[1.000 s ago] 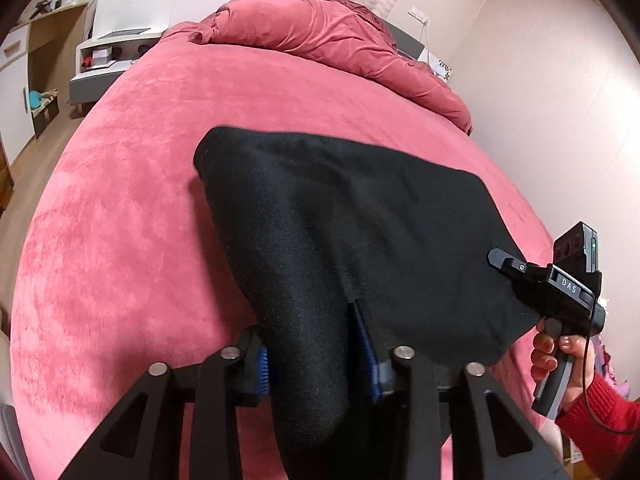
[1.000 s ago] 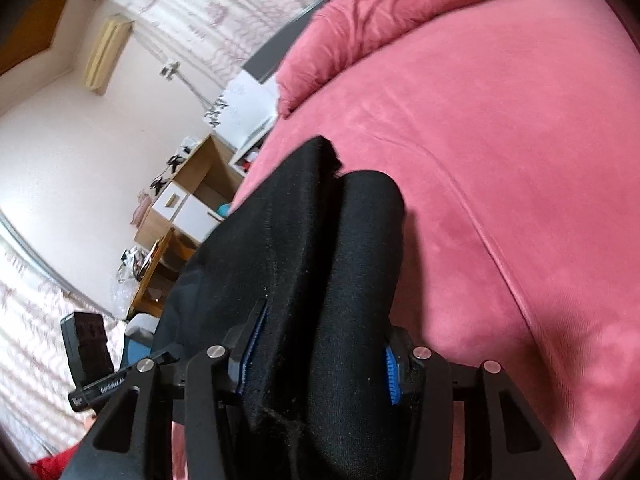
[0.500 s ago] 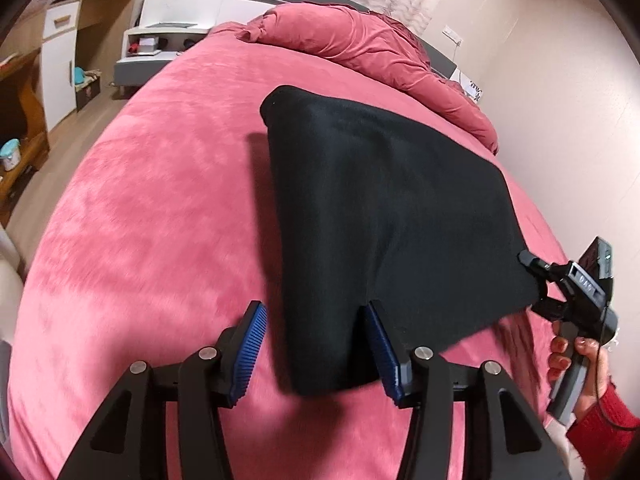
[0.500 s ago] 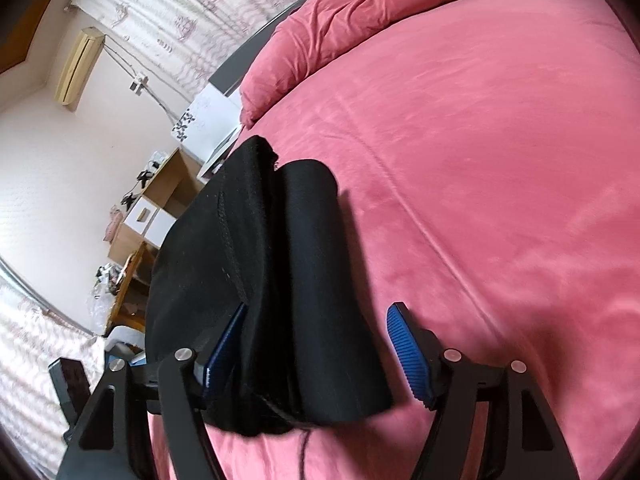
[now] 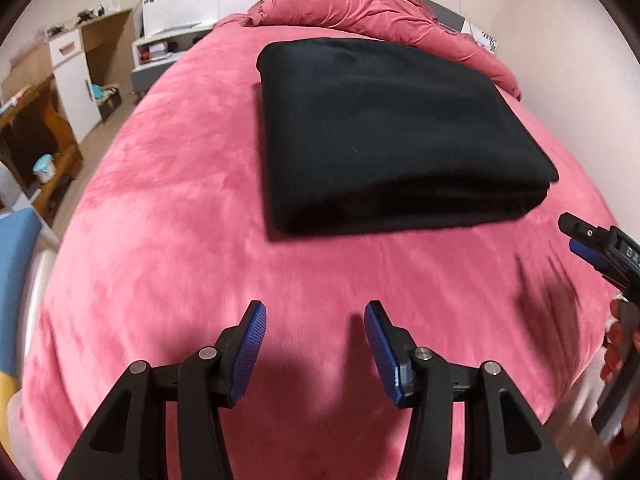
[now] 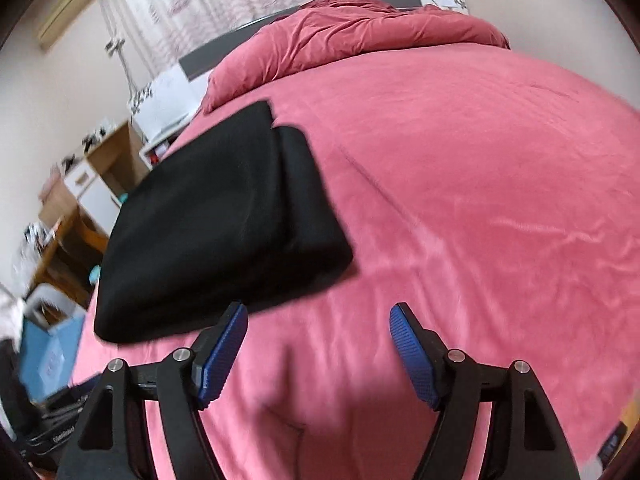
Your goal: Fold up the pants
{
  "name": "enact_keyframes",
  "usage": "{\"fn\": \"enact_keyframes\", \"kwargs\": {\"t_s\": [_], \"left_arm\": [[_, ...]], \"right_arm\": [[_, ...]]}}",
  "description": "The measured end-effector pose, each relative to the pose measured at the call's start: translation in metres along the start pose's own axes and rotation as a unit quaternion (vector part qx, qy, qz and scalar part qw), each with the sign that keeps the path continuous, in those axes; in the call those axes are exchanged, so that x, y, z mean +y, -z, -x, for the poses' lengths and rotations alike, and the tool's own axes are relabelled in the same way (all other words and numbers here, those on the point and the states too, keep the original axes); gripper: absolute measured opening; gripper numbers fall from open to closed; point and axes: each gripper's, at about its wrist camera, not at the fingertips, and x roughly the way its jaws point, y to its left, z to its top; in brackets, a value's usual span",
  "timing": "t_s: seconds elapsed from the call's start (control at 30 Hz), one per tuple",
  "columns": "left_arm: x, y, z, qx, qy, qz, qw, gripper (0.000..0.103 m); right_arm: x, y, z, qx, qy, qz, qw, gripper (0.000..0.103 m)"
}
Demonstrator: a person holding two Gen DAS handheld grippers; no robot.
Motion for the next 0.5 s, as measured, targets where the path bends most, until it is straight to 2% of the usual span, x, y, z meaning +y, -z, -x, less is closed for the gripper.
{"fn": "enact_keyframes", "kwargs": {"t_s": [0.13, 0.23, 0.43, 0.5], "left_arm": [[-0.014, 0.014, 0.021, -0.021, -0.029, -0.017, 0.9992, 0.052], [-0.019, 0.021, 0.034, -0.032, -0.037, -0.020, 0.9986, 0.052], [-0.017, 0.031, 0.061, -0.056, -0.018, 0.006, 0.9983, 0.052], [-0.017, 0.031, 0.067, -0.056, -0.023, 0.008, 0.9981, 0.052]], "right_arm": [[0.022, 0.022, 0.012, -0.007, -0.007, 0.021, 1.000, 0.078], [0.038, 0.036, 0.022, -0.020, -0.011, 0.038, 0.999, 0.081], [0.064, 0.056, 0.040, -0.031, -0.018, 0.081, 0.996, 0.103], [0.070, 0.061, 0.048, -0.039, -0.014, 0.093, 0.995, 0.103]]}}
